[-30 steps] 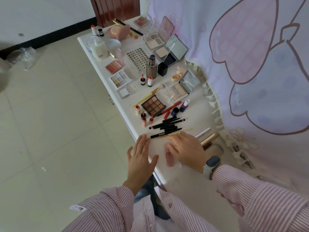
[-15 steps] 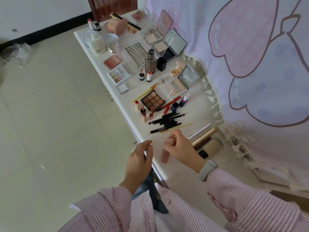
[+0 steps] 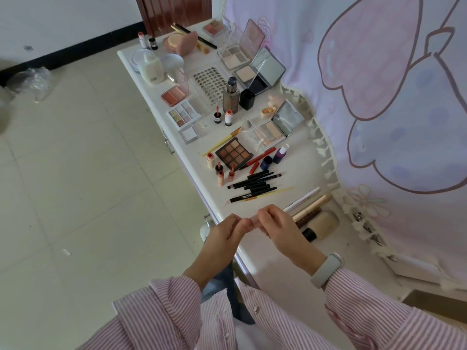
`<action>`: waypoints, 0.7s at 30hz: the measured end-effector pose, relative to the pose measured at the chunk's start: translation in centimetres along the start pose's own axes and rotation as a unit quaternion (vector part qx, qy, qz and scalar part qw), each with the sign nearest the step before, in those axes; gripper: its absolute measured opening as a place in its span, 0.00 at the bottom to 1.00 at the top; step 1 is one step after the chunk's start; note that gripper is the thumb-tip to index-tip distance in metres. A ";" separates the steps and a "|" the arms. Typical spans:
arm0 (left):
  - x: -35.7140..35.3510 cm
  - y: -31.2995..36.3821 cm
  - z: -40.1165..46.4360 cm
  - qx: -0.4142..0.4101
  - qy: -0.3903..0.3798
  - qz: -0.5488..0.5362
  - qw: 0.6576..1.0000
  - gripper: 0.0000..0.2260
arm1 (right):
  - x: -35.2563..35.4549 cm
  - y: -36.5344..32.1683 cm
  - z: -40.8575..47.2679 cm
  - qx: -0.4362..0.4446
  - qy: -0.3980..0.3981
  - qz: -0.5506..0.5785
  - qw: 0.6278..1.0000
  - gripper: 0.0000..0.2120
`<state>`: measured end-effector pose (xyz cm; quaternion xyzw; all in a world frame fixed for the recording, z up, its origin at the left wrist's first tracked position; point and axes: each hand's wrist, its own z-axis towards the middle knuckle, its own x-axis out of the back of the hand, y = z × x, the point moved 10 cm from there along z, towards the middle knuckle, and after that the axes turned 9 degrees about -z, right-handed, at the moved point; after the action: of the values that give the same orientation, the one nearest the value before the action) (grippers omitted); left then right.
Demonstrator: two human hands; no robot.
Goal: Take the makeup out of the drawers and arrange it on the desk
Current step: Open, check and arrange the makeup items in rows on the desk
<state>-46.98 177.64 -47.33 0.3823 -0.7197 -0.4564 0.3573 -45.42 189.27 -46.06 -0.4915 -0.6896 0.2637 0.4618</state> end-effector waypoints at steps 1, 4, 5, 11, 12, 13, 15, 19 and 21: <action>-0.1 0.0 0.1 0.009 -0.010 -0.005 1.000 0.11 | 0.0 0.0 -0.1 0.012 0.003 -0.009 1.000 0.10; -0.8 -0.8 -0.1 0.071 -0.034 -0.117 0.990 0.17 | 0.0 -1.3 -0.2 0.079 0.007 -0.057 0.995 0.06; -0.9 -1.2 -0.3 0.100 -0.035 -0.173 0.979 0.19 | -0.2 -1.9 -0.3 0.104 -0.004 -0.063 0.993 0.05; -0.2 -0.2 -0.6 0.056 -0.053 -0.100 0.992 0.16 | -0.6 -0.9 0.4 0.000 -0.098 -0.082 0.992 0.08; -0.3 0.1 -0.5 0.039 -0.059 -0.064 0.995 0.16 | -0.4 -0.4 0.6 -0.023 -0.090 -0.115 0.989 0.12; -0.4 0.3 -0.6 0.029 -0.063 -0.039 0.997 0.15 | -0.3 -0.1 0.8 -0.032 -0.080 -0.140 0.986 0.15; -0.3 0.2 -0.5 0.020 -0.060 -0.018 0.998 0.15 | -0.4 -0.3 0.8 -0.003 -0.073 -0.158 0.985 0.13; 0.1 0.1 -0.3 0.016 -0.049 0.003 0.999 0.15 | -0.4 -1.1 0.4 0.045 -0.118 -0.071 0.989 0.08; 0.1 0.2 -0.4 0.010 -0.049 0.022 0.998 0.14 | -0.5 -0.5 0.3 0.005 -0.139 -0.099 0.985 0.08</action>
<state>-46.77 177.44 -47.01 0.3468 -0.7490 -0.4597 0.3277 -45.85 188.61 -45.95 -0.3770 -0.7911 0.2860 0.3875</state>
